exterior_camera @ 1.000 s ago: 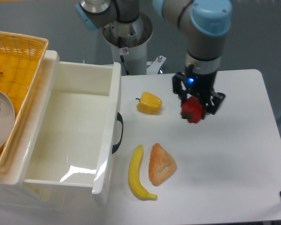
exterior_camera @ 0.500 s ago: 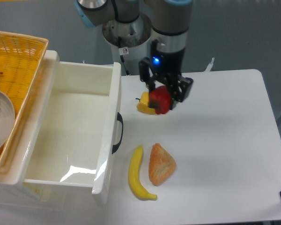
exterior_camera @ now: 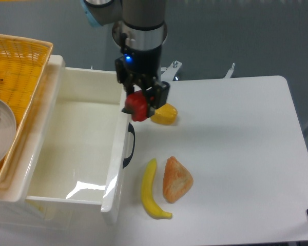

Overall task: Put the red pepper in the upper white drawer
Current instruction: 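Carry the red pepper over the yellow pepper toward the open white drawer, then lower the red pepper down into the white drawer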

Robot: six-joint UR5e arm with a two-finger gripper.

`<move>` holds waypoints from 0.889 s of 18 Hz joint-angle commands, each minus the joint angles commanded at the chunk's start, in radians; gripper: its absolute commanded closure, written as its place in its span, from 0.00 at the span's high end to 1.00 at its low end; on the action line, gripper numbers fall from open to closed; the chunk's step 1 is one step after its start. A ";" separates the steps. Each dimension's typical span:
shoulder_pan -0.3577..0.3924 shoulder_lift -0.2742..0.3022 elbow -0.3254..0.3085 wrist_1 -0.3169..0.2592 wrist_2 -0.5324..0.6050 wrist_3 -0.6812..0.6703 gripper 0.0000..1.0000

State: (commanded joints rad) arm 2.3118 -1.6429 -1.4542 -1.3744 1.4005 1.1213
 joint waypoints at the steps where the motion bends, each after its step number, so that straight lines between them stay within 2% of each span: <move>1: -0.014 0.002 0.000 -0.005 0.000 0.000 0.14; 7: -0.081 -0.011 -0.003 -0.011 0.000 0.005 0.14; 9: -0.098 -0.011 -0.021 -0.006 0.000 0.011 0.14; 16: -0.112 -0.026 -0.055 0.001 0.003 0.052 0.14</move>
State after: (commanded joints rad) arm 2.1997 -1.6689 -1.5094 -1.3729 1.4036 1.1735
